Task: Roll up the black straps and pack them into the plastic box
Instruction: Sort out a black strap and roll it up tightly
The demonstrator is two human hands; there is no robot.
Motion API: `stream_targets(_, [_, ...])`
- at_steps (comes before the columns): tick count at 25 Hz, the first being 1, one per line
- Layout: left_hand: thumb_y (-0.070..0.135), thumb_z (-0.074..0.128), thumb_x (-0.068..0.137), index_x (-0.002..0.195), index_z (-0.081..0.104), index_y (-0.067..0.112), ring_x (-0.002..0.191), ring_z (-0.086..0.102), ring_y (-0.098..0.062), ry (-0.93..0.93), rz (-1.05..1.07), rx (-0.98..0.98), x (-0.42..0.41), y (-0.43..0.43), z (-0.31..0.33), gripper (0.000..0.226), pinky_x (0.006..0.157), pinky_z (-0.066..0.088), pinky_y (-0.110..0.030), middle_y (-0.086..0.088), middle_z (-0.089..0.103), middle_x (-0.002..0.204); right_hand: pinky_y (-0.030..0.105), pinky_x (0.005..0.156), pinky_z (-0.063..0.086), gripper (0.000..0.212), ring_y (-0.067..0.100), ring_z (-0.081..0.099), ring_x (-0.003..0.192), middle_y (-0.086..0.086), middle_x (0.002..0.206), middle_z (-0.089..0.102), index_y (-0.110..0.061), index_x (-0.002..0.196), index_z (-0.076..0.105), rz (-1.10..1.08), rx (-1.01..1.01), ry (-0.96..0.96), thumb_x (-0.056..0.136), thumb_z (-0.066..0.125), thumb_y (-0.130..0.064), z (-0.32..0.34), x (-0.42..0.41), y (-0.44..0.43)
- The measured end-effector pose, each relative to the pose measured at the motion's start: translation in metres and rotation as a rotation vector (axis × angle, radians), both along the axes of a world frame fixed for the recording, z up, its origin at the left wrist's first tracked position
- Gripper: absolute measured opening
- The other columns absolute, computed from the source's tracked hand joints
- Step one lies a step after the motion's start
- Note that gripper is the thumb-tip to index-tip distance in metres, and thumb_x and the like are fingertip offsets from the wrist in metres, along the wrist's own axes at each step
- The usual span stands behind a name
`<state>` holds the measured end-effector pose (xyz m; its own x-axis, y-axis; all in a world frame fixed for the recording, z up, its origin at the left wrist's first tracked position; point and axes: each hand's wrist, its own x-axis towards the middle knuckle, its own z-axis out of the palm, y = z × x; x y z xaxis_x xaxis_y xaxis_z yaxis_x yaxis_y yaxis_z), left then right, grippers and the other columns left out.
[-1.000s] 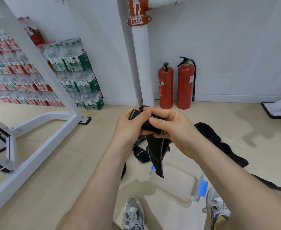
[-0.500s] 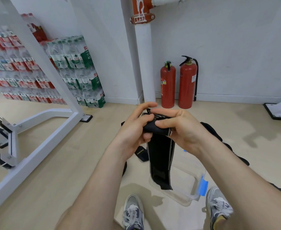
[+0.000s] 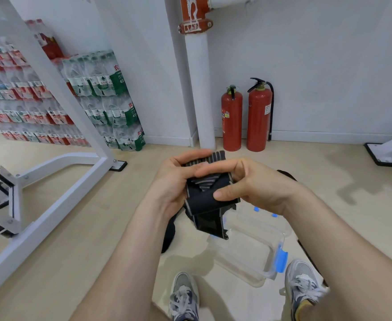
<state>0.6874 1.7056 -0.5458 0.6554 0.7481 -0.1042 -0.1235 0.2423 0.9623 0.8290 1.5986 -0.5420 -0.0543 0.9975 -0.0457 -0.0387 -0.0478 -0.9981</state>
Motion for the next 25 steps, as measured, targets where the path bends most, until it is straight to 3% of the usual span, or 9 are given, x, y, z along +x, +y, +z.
stream_targets(3, [-0.012, 0.066, 0.072, 0.096, 0.075, 0.011, 0.081, 0.075, -0.023, -0.035, 0.026, 0.107, -0.001, -0.001, 0.004, 0.035, 0.064, 0.059, -0.029, -0.01, 0.077, 0.091, 0.028, 0.08, 0.058, 0.052, 0.024, 0.07, 0.095, 0.015, 0.106, 0.072, -0.01, 0.12, 0.067, -0.03, 0.021, 0.169, 0.079, 0.059, 0.021, 0.001, 0.001, 0.0])
stream_targets(6, [-0.01, 0.064, 0.084, 0.097, 0.075, 0.016, 0.081, 0.075, -0.018, 0.044, 0.08, 0.249, 0.004, -0.004, 0.001, 0.03, 0.065, 0.057, -0.024, -0.003, 0.078, 0.09, 0.027, 0.078, 0.058, 0.051, 0.023, 0.071, 0.095, 0.015, 0.106, 0.073, -0.007, 0.12, 0.068, -0.06, -0.005, 0.215, 0.074, 0.065, 0.015, 0.002, 0.004, 0.001])
stream_targets(8, [0.004, 0.056, 0.096, 0.102, 0.072, 0.017, 0.082, 0.073, -0.019, 0.023, 0.043, 0.205, 0.006, -0.003, -0.003, 0.022, 0.065, 0.058, -0.027, -0.004, 0.076, 0.091, 0.028, 0.08, 0.057, 0.055, 0.024, 0.071, 0.098, 0.016, 0.111, 0.072, -0.007, 0.121, 0.069, -0.069, -0.009, 0.222, 0.069, 0.072, 0.011, 0.0, 0.006, 0.001])
stream_targets(11, [0.025, 0.041, 0.105, 0.112, 0.067, 0.027, 0.092, 0.07, -0.024, -0.023, -0.183, 0.097, -0.005, 0.006, -0.001, 0.028, 0.07, 0.057, -0.033, -0.009, 0.071, 0.108, 0.029, 0.083, 0.058, 0.058, 0.025, 0.07, 0.098, 0.016, 0.113, 0.073, -0.007, 0.121, 0.069, -0.156, 0.0, 0.303, 0.065, 0.072, 0.009, -0.001, 0.011, 0.002])
stream_targets(16, [-0.007, 0.048, 0.08, 0.118, 0.066, 0.037, 0.107, 0.068, -0.041, 0.004, -0.536, 0.163, -0.032, 0.018, 0.007, 0.06, 0.087, 0.058, -0.04, -0.013, 0.068, 0.122, 0.027, 0.082, 0.057, 0.05, 0.022, 0.069, 0.099, 0.014, 0.115, 0.072, -0.006, 0.12, 0.07, -0.123, 0.001, 0.387, 0.072, 0.068, 0.006, 0.001, 0.011, 0.0])
stream_targets(18, [-0.012, 0.052, 0.081, 0.118, 0.065, 0.034, 0.107, 0.067, -0.044, -0.003, -0.586, 0.218, -0.038, 0.02, 0.009, 0.06, 0.091, 0.057, -0.041, -0.015, 0.066, 0.125, 0.025, 0.079, 0.058, 0.049, 0.019, 0.07, 0.095, 0.012, 0.112, 0.072, -0.006, 0.12, 0.069, -0.173, -0.021, 0.423, 0.072, 0.067, 0.001, 0.002, 0.011, 0.0])
stream_targets(21, [-0.012, 0.073, 0.073, 0.097, 0.071, 0.03, 0.084, 0.074, -0.034, 0.023, -0.413, 0.418, -0.031, 0.011, 0.012, 0.049, 0.077, 0.06, -0.034, -0.006, 0.072, 0.106, 0.023, 0.08, 0.057, 0.049, 0.018, 0.069, 0.094, 0.013, 0.109, 0.072, -0.004, 0.119, 0.069, -0.256, -0.047, 0.482, 0.07, 0.067, -0.003, 0.003, 0.01, 0.0])
stream_targets(23, [-0.01, 0.075, 0.066, 0.078, 0.072, 0.029, 0.069, 0.073, -0.025, 0.002, -0.238, 0.473, -0.021, 0.001, 0.015, 0.041, 0.069, 0.06, -0.028, 0.001, 0.074, 0.089, 0.022, 0.078, 0.057, 0.05, 0.017, 0.068, 0.092, 0.013, 0.108, 0.071, -0.003, 0.12, 0.069, -0.277, -0.059, 0.52, 0.07, 0.067, -0.005, 0.003, 0.008, 0.001])
stream_targets(25, [-0.012, 0.073, 0.067, 0.074, 0.071, 0.026, 0.067, 0.071, -0.017, -0.003, -0.157, 0.504, -0.014, -0.003, 0.015, 0.039, 0.067, 0.058, -0.024, 0.005, 0.073, 0.079, 0.019, 0.071, 0.058, 0.044, 0.014, 0.069, 0.083, 0.012, 0.103, 0.072, -0.004, 0.115, 0.071, -0.313, -0.078, 0.566, 0.071, 0.069, -0.011, 0.005, 0.005, 0.002])
